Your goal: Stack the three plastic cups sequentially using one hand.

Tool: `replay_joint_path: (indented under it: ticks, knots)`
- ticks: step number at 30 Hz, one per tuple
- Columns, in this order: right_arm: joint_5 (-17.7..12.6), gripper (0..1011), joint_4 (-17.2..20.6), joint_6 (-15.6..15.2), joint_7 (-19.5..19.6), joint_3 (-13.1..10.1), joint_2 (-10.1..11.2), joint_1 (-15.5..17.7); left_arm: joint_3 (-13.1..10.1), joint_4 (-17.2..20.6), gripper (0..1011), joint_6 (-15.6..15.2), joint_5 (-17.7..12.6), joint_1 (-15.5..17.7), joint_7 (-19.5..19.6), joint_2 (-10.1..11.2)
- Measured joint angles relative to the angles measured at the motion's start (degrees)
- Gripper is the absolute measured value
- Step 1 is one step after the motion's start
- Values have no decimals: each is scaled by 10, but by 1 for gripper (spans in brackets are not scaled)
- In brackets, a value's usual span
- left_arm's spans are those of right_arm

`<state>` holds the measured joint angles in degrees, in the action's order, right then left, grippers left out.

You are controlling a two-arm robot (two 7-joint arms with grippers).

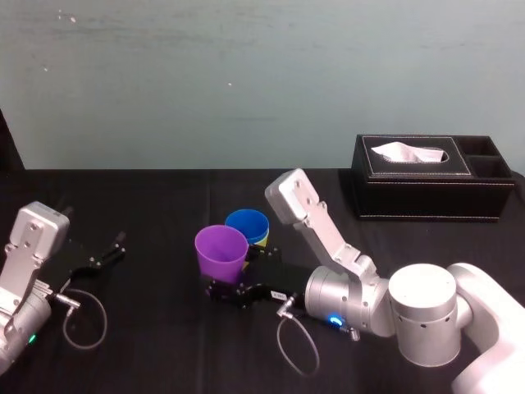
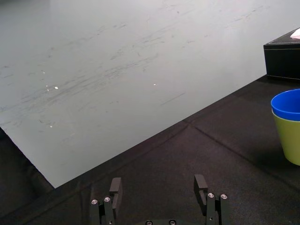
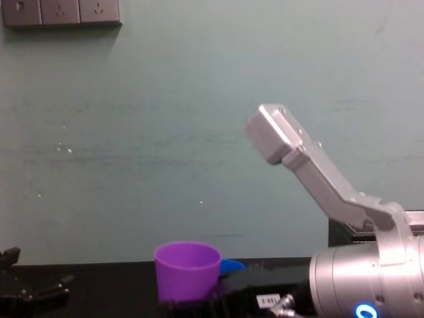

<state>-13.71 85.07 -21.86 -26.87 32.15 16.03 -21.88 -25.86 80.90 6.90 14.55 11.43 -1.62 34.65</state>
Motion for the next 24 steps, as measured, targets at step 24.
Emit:
replay_joint_path:
  ticks: [24]
  knots:
    - [-29, 702, -23, 6, 33, -16, -14, -61, 0, 0, 1000, 0, 0, 0, 0, 0]
